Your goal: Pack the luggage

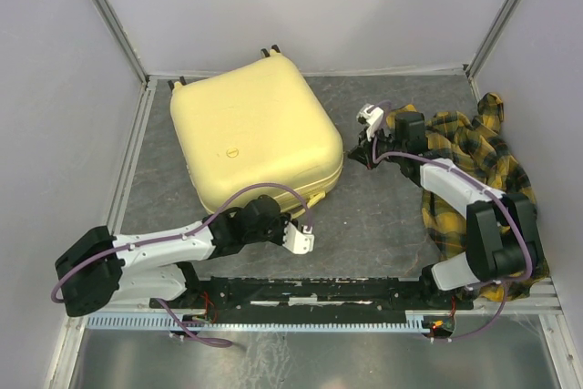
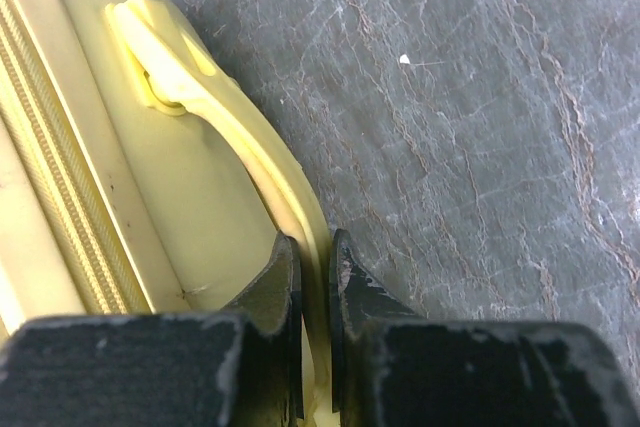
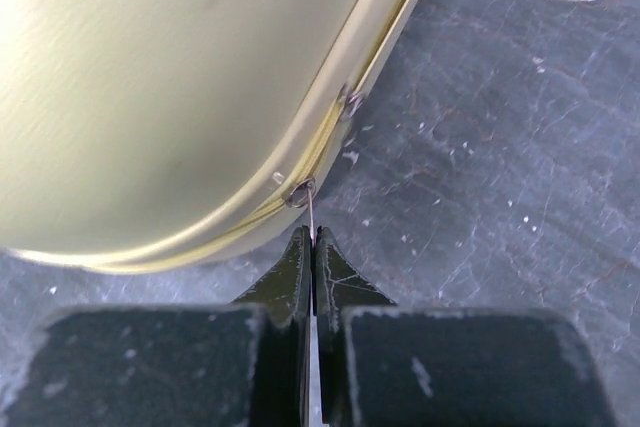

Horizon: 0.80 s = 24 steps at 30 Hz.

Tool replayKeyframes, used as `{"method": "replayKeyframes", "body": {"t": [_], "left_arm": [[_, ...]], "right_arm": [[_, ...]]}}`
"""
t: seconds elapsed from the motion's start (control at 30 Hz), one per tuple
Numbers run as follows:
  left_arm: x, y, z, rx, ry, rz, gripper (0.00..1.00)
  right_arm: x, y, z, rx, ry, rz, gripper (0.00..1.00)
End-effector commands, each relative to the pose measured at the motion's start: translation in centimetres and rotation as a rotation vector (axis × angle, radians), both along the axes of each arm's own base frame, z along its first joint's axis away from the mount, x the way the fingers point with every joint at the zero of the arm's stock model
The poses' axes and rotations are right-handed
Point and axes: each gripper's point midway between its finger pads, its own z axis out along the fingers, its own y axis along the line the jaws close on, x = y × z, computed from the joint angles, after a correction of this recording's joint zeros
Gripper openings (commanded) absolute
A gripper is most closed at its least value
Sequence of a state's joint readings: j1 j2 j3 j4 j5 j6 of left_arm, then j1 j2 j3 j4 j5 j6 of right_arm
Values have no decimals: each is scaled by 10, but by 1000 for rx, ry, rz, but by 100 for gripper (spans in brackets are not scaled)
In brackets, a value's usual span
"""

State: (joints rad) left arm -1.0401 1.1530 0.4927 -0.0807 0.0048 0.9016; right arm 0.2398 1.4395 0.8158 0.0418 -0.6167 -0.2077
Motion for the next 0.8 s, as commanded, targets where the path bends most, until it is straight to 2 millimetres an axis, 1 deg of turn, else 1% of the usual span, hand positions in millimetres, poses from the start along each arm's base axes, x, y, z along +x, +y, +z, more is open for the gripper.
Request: {"method": "replayKeyframes", "body": {"t": [0.0, 0.07, 0.13, 0.2, 0.23, 0.3, 0.4, 0.43, 0.47, 0.5, 0.57, 0.6, 0.63, 0.73, 0.77], "left_arm": [[-64, 60, -65, 345, 190, -268, 3], [-66, 61, -65, 355, 195, -284, 3], [-67, 62, -65, 358, 199, -288, 3], [-63, 59, -62, 344, 194, -274, 3], [-61, 56, -59, 329, 194, -261, 3], [-53, 52, -54, 307, 196, -230, 3], [-36, 42, -43, 283, 150, -168, 3], [-27, 37, -36, 267, 129, -131, 6], [-20, 32, -29, 255, 121, -95, 14], [-13, 26, -22, 238, 122, -50, 24], [2, 11, -2, 184, 106, 34, 52], [9, 6, 8, 158, 92, 68, 59], [14, 0, 18, 133, 80, 88, 70], [22, -15, 50, 50, 28, 118, 84], [23, -20, 59, 28, 6, 119, 84]], "right_arm": [[62, -11, 45, 22, -171, -107, 2], [72, -4, 48, 47, -164, -87, 2], [83, 0, 52, 76, -151, -103, 2], [96, 4, 57, 108, -135, -121, 2], [98, 6, 58, 127, -127, -126, 2], [97, 11, 61, 160, -116, -113, 2], [83, 16, 55, 176, -73, -71, 3], [78, 17, 50, 170, -56, -58, 8], [73, 16, 49, 165, -48, -50, 13], [67, 15, 46, 154, -44, -45, 19], [59, 12, 44, 138, -35, -38, 26], [55, 11, 43, 130, -27, -35, 30], [52, 10, 42, 122, -21, -33, 33], [46, 6, 41, 108, -11, -46, 43], [45, 5, 43, 105, -14, -50, 45]]}}
